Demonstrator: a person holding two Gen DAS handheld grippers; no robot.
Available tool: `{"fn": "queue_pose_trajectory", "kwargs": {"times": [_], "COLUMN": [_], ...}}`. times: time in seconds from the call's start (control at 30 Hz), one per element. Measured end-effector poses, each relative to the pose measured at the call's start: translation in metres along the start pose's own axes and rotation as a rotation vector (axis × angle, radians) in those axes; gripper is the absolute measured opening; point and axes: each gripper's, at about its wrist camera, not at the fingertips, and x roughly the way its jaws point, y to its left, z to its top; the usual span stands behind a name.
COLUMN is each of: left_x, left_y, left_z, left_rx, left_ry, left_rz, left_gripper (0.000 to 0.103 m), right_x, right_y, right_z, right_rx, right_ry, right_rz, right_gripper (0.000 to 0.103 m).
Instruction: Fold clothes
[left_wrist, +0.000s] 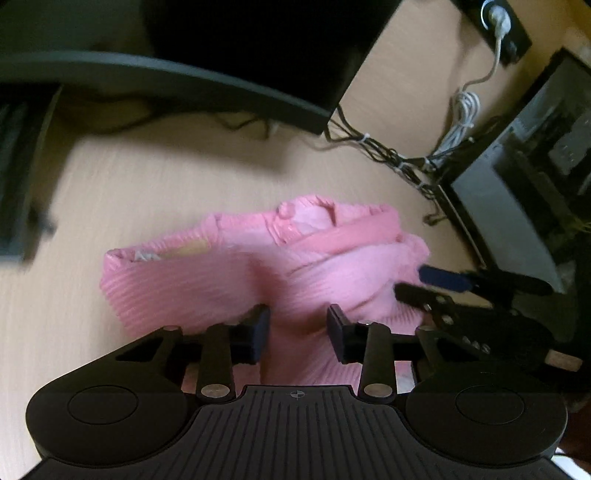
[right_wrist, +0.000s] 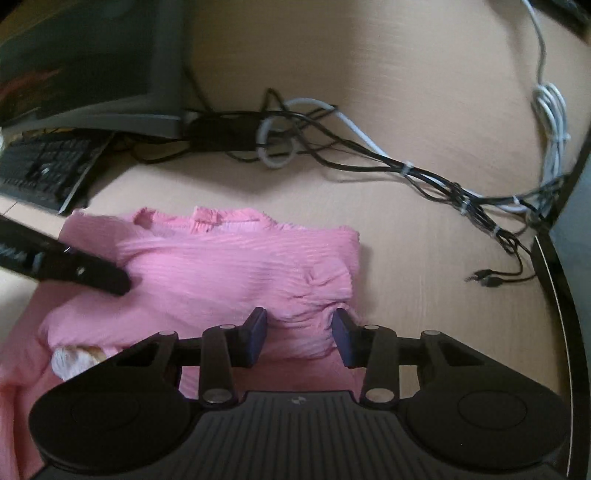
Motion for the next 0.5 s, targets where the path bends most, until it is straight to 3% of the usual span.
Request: {"fn": "queue_pose_trajectory", "kwargs": {"times": [0.27, 0.37, 0.47, 0.5], "left_x": [0.039, 0.011, -0.024, -0.034], "left_y": [-0.037, -0.033, -0.022, -0.018], "left_z": [0.034, 0.031, 0.021, 0.015], "left_rx": [0.196, 0.189, 0.152, 0.133], "left_ry": [-0.035, -0.072, -0.096, -0.091], "left_rz": [0.053, 0.047, 0.066, 0.073], "left_gripper": [0.039, 0.053, 0.067, 0.07], "right_x": [0.015, 0.009, -0.004, -0.006], "right_y": [-0.035, -0.042, -0.051, -0.053], "right_z": [0.008, 0.009, 0.007, 0.007], "right_rx": [0.075, 0.097, 0.131, 0.144], "right_ry": [-0.015, -0.027, -0.052, -0.057], "right_rz": [-0.059, -0.06, -0.053, -0.038], "right_gripper": [0.038, 0.04, 0.064, 0.065]}}
